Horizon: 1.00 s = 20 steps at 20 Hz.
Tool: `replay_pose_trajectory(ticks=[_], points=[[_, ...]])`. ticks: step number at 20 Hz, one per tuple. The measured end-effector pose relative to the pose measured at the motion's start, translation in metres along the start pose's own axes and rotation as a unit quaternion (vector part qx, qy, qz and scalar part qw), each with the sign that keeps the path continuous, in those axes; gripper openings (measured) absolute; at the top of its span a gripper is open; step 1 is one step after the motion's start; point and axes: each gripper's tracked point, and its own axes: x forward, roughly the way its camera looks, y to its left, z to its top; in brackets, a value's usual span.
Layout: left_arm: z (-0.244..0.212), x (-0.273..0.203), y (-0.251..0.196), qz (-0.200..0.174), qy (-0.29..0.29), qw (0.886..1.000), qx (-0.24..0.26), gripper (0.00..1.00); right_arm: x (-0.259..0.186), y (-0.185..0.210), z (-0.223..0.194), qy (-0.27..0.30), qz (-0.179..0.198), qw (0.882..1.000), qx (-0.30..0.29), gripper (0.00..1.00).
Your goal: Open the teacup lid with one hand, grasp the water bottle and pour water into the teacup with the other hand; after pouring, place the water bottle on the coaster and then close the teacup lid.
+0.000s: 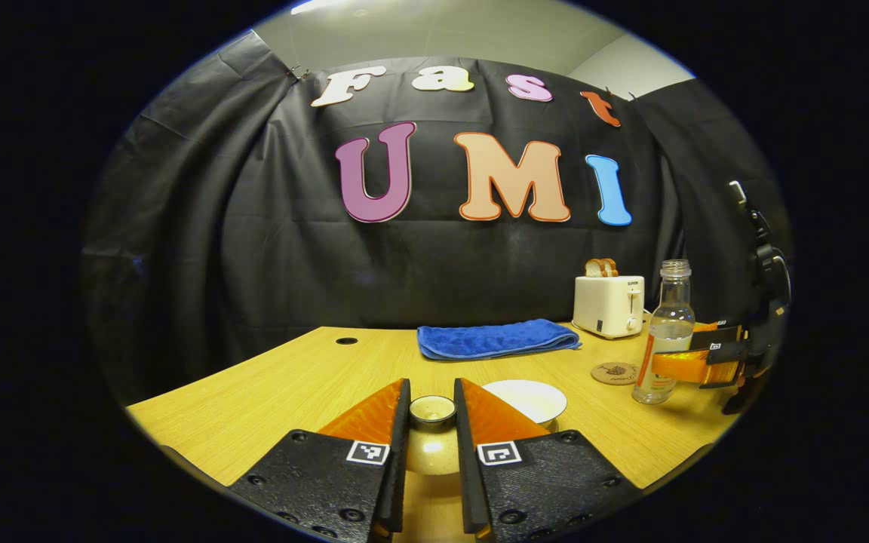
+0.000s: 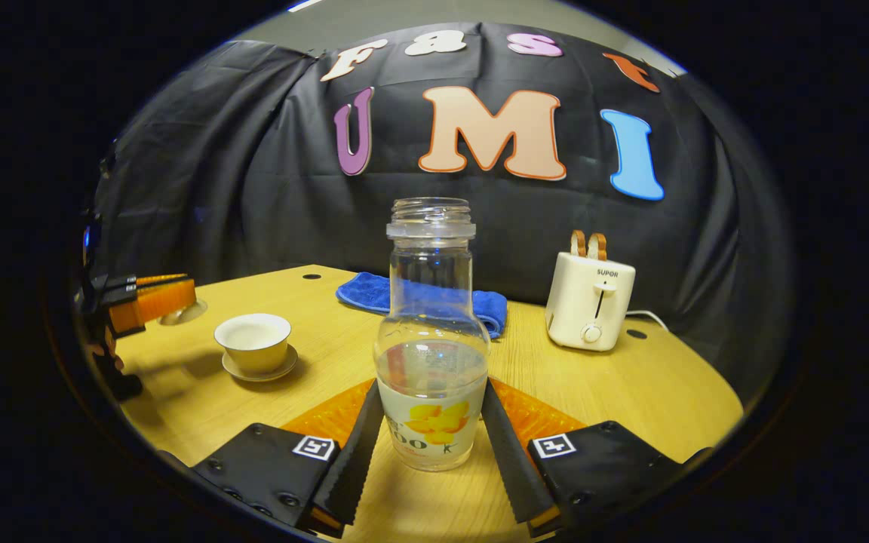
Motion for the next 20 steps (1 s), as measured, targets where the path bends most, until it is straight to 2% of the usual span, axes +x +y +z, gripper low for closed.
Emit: replay_pose_trajectory(ticks=[6, 12, 15, 20], points=[[-0.001, -0.002, 0.009, 0.019, 0.001, 1.0, 0.0, 0.28, -0.005, 0.002, 0.031, -0.014, -0.019, 0.995, -0.093, 0.79], [-0.002, -0.001, 0.008, 0.018, 0.0, 1.0, 0.0, 0.28, 0.005, 0.015, 0.05, -0.002, -0.031, 0.978, -0.207, 0.8], [-0.002, -0.001, 0.008, 0.018, 0.0, 1.0, -0.001, 0.28, 0.012, 0.026, 0.053, 0.004, -0.032, 0.964, -0.265, 0.78], [-0.003, 0.0, 0.008, 0.018, 0.0, 1.0, -0.001, 0.27, 0.027, 0.044, 0.048, 0.015, -0.03, 0.93, -0.366, 0.78]])
